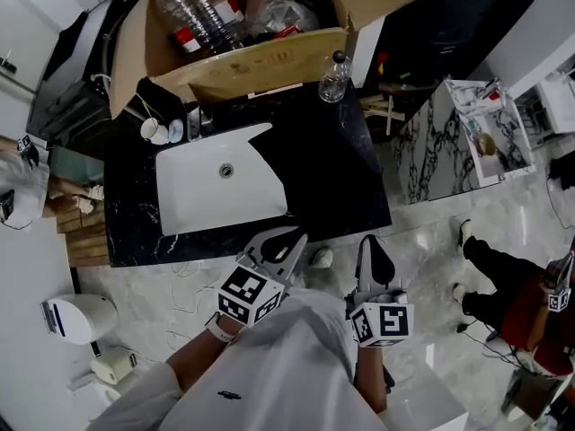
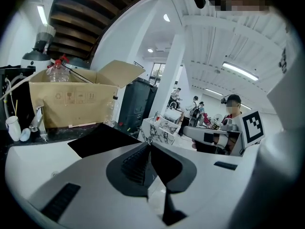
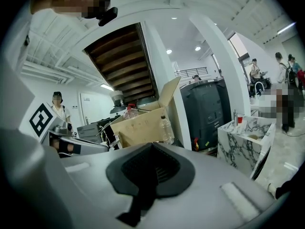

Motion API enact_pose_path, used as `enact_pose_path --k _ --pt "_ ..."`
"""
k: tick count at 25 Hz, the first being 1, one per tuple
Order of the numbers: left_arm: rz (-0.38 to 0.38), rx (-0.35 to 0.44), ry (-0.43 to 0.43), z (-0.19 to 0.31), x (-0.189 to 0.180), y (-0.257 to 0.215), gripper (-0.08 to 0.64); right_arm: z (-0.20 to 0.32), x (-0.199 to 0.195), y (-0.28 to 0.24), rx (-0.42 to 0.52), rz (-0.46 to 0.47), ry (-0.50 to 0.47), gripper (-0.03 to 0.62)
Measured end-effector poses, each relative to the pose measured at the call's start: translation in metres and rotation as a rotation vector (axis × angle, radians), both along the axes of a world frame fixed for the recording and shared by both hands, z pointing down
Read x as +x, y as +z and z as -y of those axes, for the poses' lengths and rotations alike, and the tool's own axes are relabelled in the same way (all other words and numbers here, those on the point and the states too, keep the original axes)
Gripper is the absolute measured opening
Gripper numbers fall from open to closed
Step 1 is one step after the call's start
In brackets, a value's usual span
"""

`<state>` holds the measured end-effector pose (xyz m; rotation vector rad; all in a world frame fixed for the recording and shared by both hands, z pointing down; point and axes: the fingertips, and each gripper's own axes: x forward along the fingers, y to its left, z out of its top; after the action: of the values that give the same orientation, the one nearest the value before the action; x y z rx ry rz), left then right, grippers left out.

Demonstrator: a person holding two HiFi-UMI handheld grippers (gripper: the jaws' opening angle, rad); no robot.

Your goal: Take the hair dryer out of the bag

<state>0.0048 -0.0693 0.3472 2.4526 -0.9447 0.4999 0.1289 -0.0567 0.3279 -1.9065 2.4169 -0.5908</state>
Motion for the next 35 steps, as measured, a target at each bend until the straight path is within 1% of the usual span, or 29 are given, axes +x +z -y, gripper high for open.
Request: enact_pose_path --k 5,10,13,18,24,26,29,30,32,35 --pt "0.004 -0.020 0.040 0.005 0.011 0.011 0.020 0.004 -0.002 0.009 -0.013 -0.001 0.001 0.011" --pt "0.025 -0.055 0.087 0.003 0.022 0.028 0.072 0.007 0.002 0.019 -0.038 -0.010 0.015 0.011" --pt "0.037 -0.074 0.120 0.007 0.031 0.038 0.076 0.013 0.007 0.026 -0.051 -0.022 0.015 0.011" --pt "0.096 -0.077 0.172 0.017 0.042 0.062 0.118 0.021 0.011 0.045 -0.075 -0.026 0.027 0.011" --pt "0.164 -0.104 0.213 0.028 0.060 0.099 0.152 0.025 0.015 0.068 -0.110 -0.014 0.029 0.011" --pt "0.195 -0.100 0.224 0.032 0.065 0.110 0.163 0.027 0.019 0.074 -0.116 -0.015 0.033 0.011" --pt "0.231 -0.081 0.253 0.032 0.074 0.124 0.199 0.029 0.024 0.083 -0.125 -0.016 0.036 0.011" --pt "0.241 -0.073 0.261 0.031 0.077 0.129 0.199 0.029 0.025 0.086 -0.128 -0.016 0.035 0.011" --pt "0.264 -0.065 0.264 0.029 0.080 0.138 0.206 0.029 0.027 0.090 -0.134 -0.014 0.034 0.012" --pt "0.299 -0.069 0.248 0.031 0.081 0.151 0.210 0.029 0.031 0.095 -0.142 -0.007 0.041 0.011"
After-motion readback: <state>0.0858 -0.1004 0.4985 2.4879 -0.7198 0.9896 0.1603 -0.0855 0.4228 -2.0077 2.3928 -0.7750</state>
